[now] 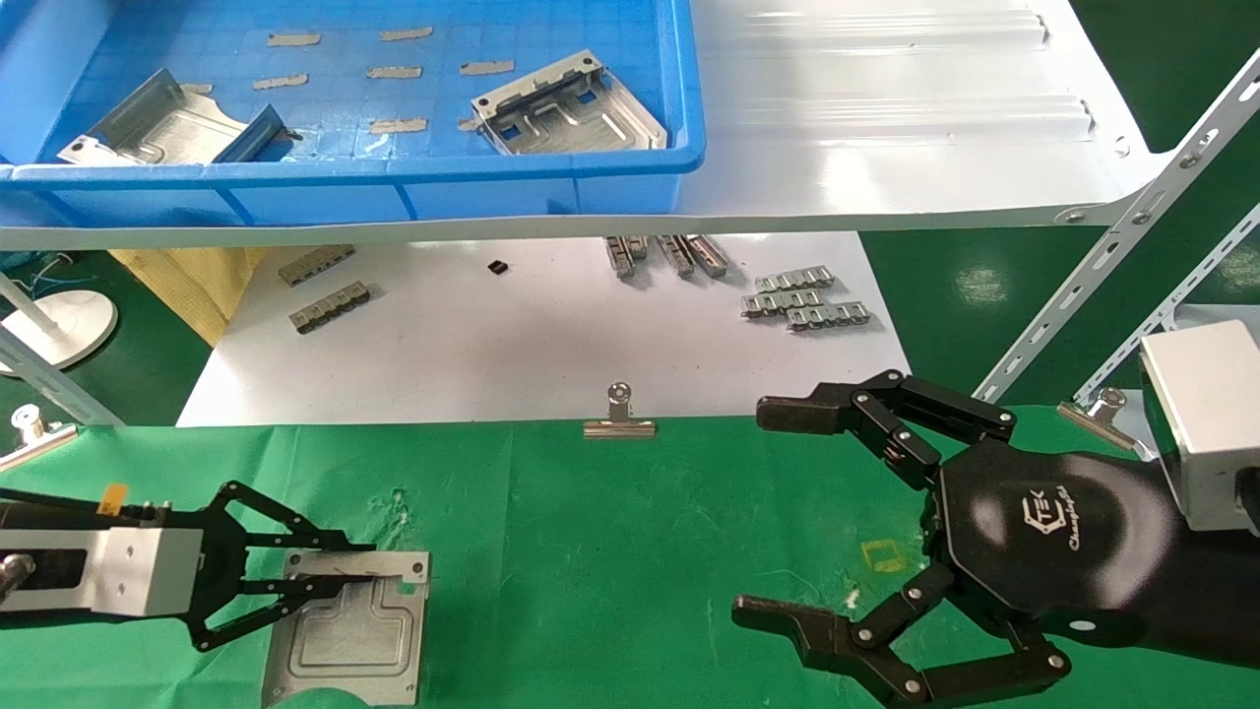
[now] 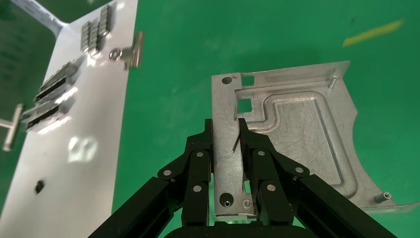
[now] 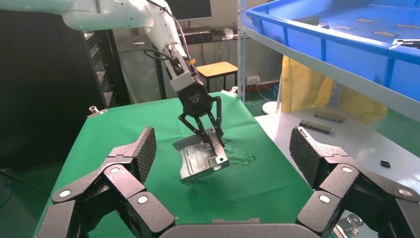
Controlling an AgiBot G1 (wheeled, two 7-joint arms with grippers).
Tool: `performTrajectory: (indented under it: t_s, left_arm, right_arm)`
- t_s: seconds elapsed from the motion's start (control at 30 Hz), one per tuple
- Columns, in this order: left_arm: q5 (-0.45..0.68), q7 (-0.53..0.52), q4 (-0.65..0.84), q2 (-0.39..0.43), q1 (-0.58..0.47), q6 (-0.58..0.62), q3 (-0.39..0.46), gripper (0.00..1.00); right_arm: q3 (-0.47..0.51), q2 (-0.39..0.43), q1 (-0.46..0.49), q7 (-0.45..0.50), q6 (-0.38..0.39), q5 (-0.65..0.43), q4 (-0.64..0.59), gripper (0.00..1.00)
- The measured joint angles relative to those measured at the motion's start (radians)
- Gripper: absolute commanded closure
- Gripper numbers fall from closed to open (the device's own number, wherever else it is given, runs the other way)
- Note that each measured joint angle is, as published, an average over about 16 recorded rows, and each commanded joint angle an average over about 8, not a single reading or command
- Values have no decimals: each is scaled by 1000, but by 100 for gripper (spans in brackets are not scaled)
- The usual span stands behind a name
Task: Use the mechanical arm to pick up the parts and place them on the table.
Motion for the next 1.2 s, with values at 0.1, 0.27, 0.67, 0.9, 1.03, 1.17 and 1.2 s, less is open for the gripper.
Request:
performTrajectory:
  t_s: [0.1,0.27,0.67,0.9,1.03,1.17,1.2]
  left_arm:
    - [8,76,50,17,8,1,10,100]
    - [19,170,120,43,-3,5,25,72]
    - [35,270,281,95,-58,-1,51,0]
    - [23,259,338,108,-83,8,52,0]
    - [-8,200,348,107,-81,18,43,0]
    - [-56,116,352,102,-69,27,27,0]
    - [-69,94,353,101,-64,28,23,0]
  right_arm:
    - [0,0,0,0,0,0,0,0]
    - [0,0,0,0,0,0,0,0]
    - [0,0,0,0,0,0,0,0]
    - [0,0,0,0,0,0,0,0]
    - [0,0,0,0,0,0,0,0]
    - [0,0,0,0,0,0,0,0]
    - [0,0,0,0,0,0,0,0]
